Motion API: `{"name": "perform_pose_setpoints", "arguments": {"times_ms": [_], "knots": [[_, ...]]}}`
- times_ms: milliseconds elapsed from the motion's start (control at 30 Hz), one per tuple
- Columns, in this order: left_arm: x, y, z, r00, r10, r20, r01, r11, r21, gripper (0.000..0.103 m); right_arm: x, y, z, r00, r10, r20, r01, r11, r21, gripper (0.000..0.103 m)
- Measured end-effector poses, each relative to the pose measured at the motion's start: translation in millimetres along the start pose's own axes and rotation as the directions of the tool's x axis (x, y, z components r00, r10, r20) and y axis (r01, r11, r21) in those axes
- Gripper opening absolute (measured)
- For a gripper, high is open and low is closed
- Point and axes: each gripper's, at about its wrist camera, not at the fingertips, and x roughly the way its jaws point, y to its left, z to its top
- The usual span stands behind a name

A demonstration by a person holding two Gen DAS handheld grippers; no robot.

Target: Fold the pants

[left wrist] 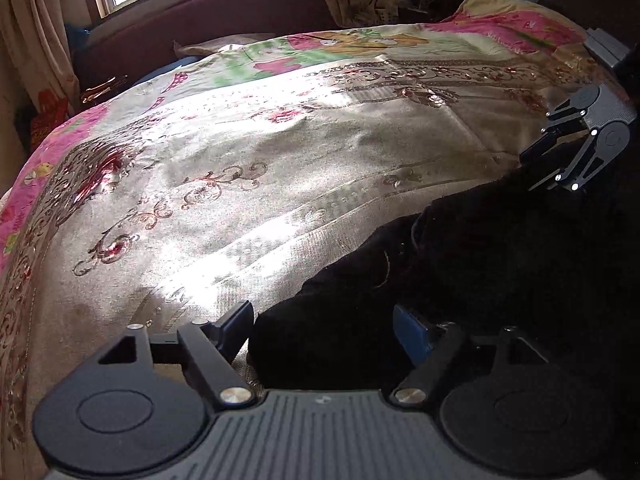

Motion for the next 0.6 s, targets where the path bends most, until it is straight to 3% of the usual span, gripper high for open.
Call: {"name": "perform_pose_setpoints", "arguments": {"times_ms": [100,167,267,467,600], "knots": [[9.8,0.0,2.4,1.000,0.017,-0.023,-0.017,1.000,-0.010,0.090,-6.4,5.0,-4.5,1.000,-0.017,0.022,0.017,1.000,0.026,0.053],[14.1,-0.6,2.0,0.998,0.042,-0.041,-0.042,0.999,-0.014,0.081,-10.7,7.1,-6.0,0.999,-0.050,0.018,0.049,0.998,0.029,0.030],[12.4,-7.5,3.1,0.995,0.093,-0.045,-0.092,0.996,0.006,0.067,-18.6,9.7,-8.1,0.997,-0.082,0.006,0.082,0.996,0.039,0.011],[-9.1,-13.1,9.6,0.989,0.146,-0.008,-0.146,0.989,-0.006,0.032,-46.9,21.1,-13.1,0.990,-0.131,0.053,0.129,0.991,0.042,0.007],[-44.7,-20.1,8.8,0.985,0.162,0.059,-0.163,0.987,-0.002,0.030,-89.1,30.9,-16.1,0.979,-0.156,0.132,0.149,0.987,0.060,0.007]]}}
